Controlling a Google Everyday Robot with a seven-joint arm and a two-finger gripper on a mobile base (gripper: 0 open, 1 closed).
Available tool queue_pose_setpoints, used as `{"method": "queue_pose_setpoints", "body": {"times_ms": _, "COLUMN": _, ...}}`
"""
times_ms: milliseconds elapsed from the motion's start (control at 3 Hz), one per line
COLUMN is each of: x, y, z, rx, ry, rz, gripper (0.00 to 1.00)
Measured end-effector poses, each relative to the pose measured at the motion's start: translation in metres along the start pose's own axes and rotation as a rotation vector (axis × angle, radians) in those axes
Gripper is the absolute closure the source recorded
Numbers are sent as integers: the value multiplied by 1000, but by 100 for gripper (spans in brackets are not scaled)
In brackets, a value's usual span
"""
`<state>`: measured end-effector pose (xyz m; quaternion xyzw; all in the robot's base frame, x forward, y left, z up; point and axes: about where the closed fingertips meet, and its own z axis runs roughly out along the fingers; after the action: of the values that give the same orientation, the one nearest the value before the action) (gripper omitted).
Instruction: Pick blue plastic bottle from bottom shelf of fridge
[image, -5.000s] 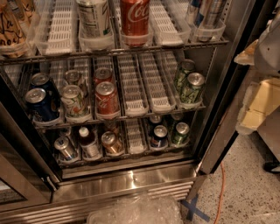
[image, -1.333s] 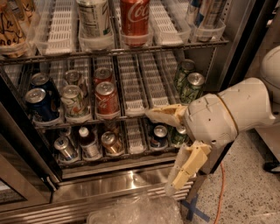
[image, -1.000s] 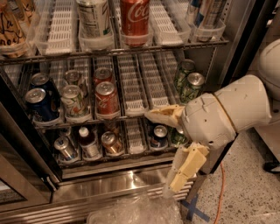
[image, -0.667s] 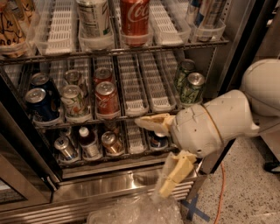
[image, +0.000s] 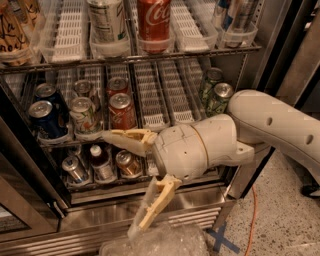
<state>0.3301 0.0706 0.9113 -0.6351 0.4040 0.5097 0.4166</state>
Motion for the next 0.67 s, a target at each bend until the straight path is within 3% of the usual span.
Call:
{"method": "queue_pose_setpoints", "body": {"times_ms": 333, "x": 0, "y": 0, "z": 0, "rx": 0, "ry": 2, "rz": 0, "gripper": 0}}
{"method": "queue_pose_setpoints", "body": {"times_ms": 667, "x": 12, "y": 0, "z": 4, "rx": 43, "ry": -23, "rz": 7, "gripper": 0}}
